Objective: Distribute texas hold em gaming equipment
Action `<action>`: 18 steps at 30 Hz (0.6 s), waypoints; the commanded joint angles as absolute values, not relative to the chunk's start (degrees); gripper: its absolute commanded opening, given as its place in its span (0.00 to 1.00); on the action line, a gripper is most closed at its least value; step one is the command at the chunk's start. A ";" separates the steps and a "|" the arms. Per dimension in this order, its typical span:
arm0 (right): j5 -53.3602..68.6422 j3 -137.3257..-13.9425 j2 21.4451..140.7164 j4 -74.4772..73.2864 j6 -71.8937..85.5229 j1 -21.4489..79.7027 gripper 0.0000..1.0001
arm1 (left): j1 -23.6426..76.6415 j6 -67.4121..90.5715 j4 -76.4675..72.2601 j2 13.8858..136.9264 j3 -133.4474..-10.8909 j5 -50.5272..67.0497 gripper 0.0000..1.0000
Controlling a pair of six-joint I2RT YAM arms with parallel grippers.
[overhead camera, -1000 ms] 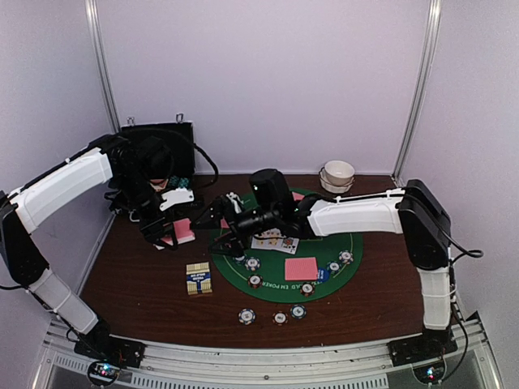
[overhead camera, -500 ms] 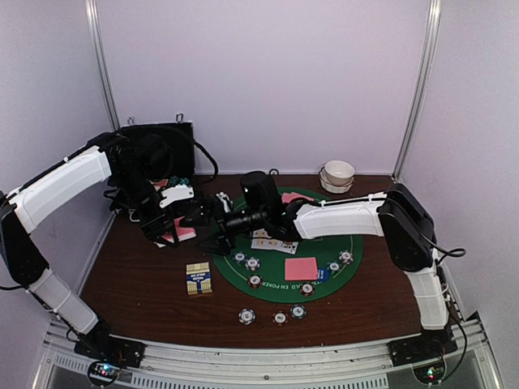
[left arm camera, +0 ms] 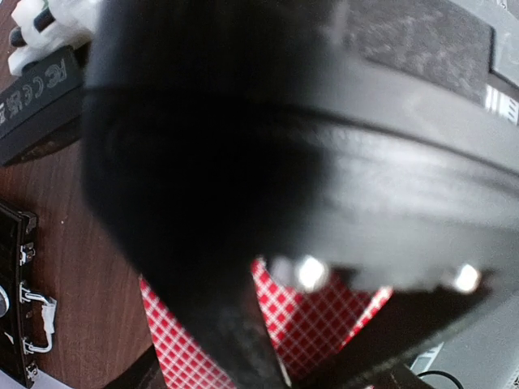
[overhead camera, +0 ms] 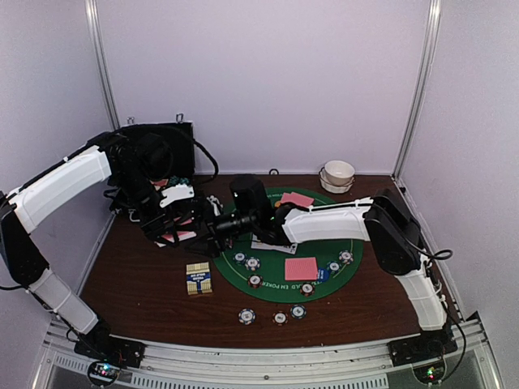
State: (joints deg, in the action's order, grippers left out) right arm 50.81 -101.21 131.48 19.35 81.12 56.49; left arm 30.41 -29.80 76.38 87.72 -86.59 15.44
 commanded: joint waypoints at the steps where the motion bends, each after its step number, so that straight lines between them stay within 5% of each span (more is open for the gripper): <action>1: 48.14 -99.47 130.50 17.33 78.99 55.21 0.81 | 30.15 -29.36 75.36 87.65 -88.24 16.30 0.00; 6: 48.19 -98.16 128.26 11.32 74.15 54.02 0.75 | 30.14 -29.36 75.37 87.40 -88.11 16.23 0.00; 18: 49.97 -96.28 123.49 8.97 72.06 52.58 0.42 | 30.15 -29.36 75.37 87.41 -87.89 16.06 0.00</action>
